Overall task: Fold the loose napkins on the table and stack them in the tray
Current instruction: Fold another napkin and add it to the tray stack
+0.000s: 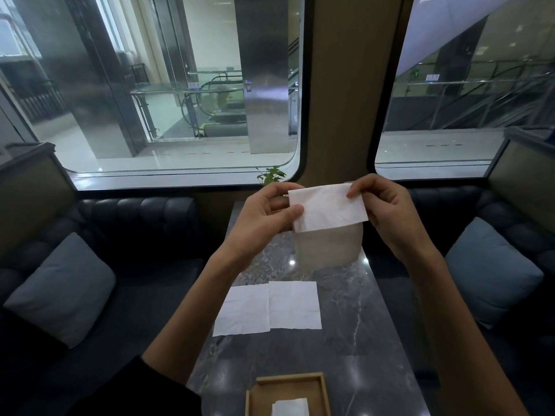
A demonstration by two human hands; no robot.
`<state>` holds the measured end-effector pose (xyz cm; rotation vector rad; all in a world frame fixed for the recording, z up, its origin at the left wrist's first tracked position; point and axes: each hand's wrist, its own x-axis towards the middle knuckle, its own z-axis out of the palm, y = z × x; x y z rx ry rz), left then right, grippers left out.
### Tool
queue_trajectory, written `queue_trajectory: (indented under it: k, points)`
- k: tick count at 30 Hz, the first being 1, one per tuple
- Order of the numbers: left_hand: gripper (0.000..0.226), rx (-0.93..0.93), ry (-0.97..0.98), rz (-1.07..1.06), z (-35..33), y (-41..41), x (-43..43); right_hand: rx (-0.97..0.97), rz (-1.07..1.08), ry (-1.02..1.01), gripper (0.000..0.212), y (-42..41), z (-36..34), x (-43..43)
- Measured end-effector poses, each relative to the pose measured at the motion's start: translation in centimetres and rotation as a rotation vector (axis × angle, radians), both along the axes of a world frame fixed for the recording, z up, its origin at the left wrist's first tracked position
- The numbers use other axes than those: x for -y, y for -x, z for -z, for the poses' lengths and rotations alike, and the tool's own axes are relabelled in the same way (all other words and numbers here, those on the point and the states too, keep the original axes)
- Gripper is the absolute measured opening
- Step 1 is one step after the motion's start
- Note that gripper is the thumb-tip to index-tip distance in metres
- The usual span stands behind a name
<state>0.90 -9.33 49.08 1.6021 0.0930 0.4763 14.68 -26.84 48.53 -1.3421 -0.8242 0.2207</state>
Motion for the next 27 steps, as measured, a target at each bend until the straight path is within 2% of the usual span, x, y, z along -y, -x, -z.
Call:
queue_trajectory:
  k: [2,4,6,8,12,14,18,20,23,27]
  points:
    - [0.025,0.02,-0.031,-0.015,-0.2,-0.1,0.1,-0.116,-0.053,-0.048,0.028,0.0,0.0,-0.1]
    - [0.025,0.035,-0.057,-0.037,-0.5,-0.1,0.1,-0.205,-0.1,-0.03,0.029,-0.3,0.5,-0.1]
    - [0.025,0.05,-0.079,-0.056,-0.7,-0.1,0.2,-0.189,-0.107,0.076,0.041,-0.4,1.1,-0.1]
    - [0.027,0.074,-0.07,-0.052,-0.7,0.0,0.2,-0.165,-0.127,0.142,0.04,-0.2,1.7,-0.2]
    - [0.04,0.023,-0.029,-0.005,-0.3,0.0,0.0,-0.247,-0.108,0.019,0.036,0.3,1.5,-0.3]
    - [0.037,-0.014,-0.039,-0.015,0.3,-0.1,0.2,-0.253,-0.1,-0.008,0.034,0.3,1.3,-0.4]
    - [0.019,0.006,-0.027,-0.098,1.3,-0.4,0.3,-0.188,-0.129,0.011,0.028,0.3,1.3,0.0]
    - [0.017,0.029,-0.035,-0.121,1.3,-0.5,0.4,-0.125,-0.095,0.021,0.017,0.5,1.4,0.1]
    - [0.016,0.004,0.005,-0.123,1.3,-0.5,0.7,-0.084,-0.046,0.036,0.034,0.6,1.5,0.2]
    - [0.021,-0.092,0.198,-0.056,1.4,-0.3,0.6,0.019,-0.005,0.077,0.038,0.6,1.7,0.2]
